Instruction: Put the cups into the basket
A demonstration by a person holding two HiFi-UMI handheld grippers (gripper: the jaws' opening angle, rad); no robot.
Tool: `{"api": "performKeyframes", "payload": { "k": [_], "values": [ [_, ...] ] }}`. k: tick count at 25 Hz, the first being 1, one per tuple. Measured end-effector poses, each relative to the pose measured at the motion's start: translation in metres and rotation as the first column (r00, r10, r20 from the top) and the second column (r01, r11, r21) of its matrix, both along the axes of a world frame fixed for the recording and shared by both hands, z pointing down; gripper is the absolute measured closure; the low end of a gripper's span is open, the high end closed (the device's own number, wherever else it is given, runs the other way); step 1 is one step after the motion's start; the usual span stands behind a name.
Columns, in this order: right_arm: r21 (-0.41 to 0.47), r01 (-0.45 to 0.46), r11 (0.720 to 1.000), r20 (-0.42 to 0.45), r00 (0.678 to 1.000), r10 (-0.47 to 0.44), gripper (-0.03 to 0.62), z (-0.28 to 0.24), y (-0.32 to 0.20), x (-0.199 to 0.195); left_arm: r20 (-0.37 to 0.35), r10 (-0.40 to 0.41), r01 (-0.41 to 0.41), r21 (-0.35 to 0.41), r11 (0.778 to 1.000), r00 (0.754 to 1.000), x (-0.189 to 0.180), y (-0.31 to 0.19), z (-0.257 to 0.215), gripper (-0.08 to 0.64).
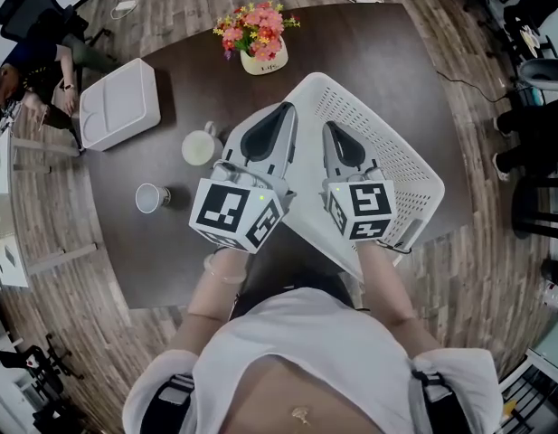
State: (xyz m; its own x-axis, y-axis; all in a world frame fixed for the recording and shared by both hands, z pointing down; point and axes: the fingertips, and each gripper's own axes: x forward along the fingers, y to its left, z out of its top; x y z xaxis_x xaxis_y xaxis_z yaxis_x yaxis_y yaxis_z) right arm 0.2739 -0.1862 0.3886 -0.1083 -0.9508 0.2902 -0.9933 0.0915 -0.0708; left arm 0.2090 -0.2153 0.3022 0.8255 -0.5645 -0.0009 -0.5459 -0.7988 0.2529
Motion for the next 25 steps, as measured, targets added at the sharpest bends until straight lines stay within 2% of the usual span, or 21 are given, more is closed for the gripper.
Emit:
{"api": "performKeyframes", "payload": {
  "k": [5, 9, 14, 18, 21, 25],
  "values": [
    [0.021, -0.038, 0.999, 0.022, 0.999, 0.038, 0.581, -0.026, 0.008, 0.006, -0.044, -0.021, 0.02, -0.025, 0.999, 0.999, -0.007, -0.001, -0.006, 0.549],
    [0.088, -0.021, 0.996, 0.044, 0.999, 0.017, 0.581, -0.059, 0.013, -0.006, -0.044, -0.026, 0.027, 0.024, 0.999, 0.999, -0.019, 0.01, -0.025, 0.549],
    [0.151, 0.079, 0.985, 0.031, 0.996, -0.084, 0.581, -0.088, 0.022, -0.058, -0.008, -0.092, 0.092, 0.043, 0.995, 0.996, -0.055, 0.026, -0.025, 0.549],
    [0.182, 0.172, 0.968, -0.034, 0.985, -0.169, 0.581, -0.099, 0.036, -0.108, 0.013, -0.155, 0.154, 0.025, 0.988, 0.988, -0.093, 0.04, -0.016, 0.549],
    [0.19, 0.257, 0.948, -0.067, 0.966, -0.249, 0.581, -0.102, 0.042, -0.144, 0.029, -0.227, 0.227, 0.016, 0.974, 0.973, -0.124, 0.049, -0.011, 0.551],
    [0.187, 0.331, 0.925, -0.054, 0.943, -0.327, 0.581, -0.102, 0.05, -0.183, 0.039, -0.301, 0.301, 0.026, 0.953, 0.953, -0.159, 0.058, -0.01, 0.551]
  ]
}}
